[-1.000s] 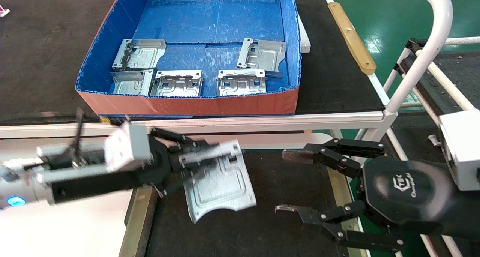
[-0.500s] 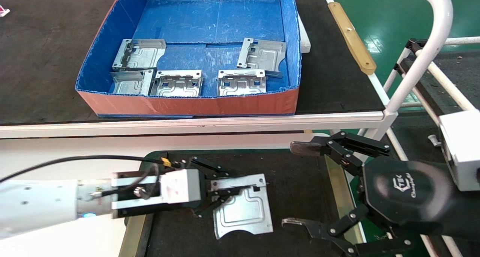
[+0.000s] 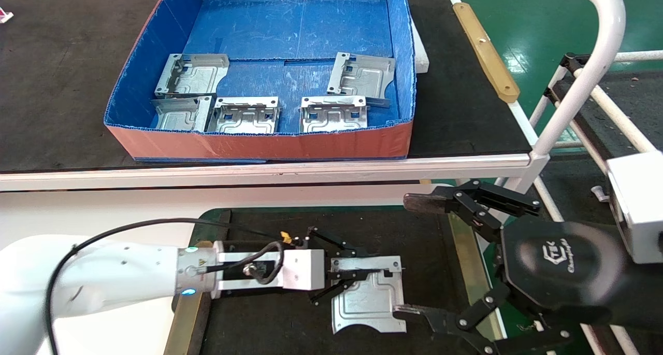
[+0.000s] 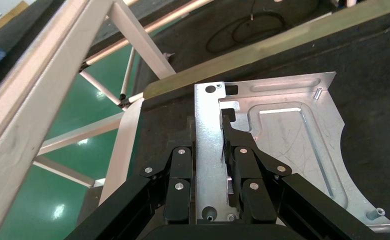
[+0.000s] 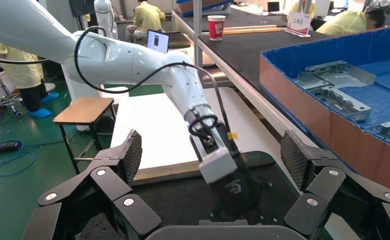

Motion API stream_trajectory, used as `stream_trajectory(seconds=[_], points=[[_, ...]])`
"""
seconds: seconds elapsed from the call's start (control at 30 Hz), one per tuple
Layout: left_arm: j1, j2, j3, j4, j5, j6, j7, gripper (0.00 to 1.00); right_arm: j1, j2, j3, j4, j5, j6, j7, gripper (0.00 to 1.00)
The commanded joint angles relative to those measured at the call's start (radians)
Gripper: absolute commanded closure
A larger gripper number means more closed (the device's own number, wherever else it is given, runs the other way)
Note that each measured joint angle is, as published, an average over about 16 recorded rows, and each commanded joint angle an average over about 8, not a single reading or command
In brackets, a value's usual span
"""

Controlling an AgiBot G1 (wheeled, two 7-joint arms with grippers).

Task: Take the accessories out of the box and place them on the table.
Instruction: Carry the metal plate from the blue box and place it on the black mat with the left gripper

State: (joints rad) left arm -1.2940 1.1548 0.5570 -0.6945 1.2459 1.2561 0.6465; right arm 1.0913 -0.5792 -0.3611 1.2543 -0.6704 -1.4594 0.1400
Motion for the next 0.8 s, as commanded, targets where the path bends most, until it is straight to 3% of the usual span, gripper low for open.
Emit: stream_trajectory(seconds=[0.03, 0.4, 0.8], points=[[-0.02, 0.028, 0.007, 0.058, 0.01, 0.007, 0.04, 1.0, 0.0, 0.0, 0.0, 0.0, 0.0, 0.0, 0.0, 0.0], [-0.115, 0.141, 0.019, 0.336, 0.023, 0.039, 0.211, 1.0, 0.0, 0.0, 0.0, 0.0, 0.0, 0.0, 0.0, 0.0], [-0.151, 0.195, 0.014, 0.492, -0.014, 0.067, 0.27, 1.0, 0.0, 0.0, 0.0, 0.0, 0.0, 0.0, 0.0, 0.0]])
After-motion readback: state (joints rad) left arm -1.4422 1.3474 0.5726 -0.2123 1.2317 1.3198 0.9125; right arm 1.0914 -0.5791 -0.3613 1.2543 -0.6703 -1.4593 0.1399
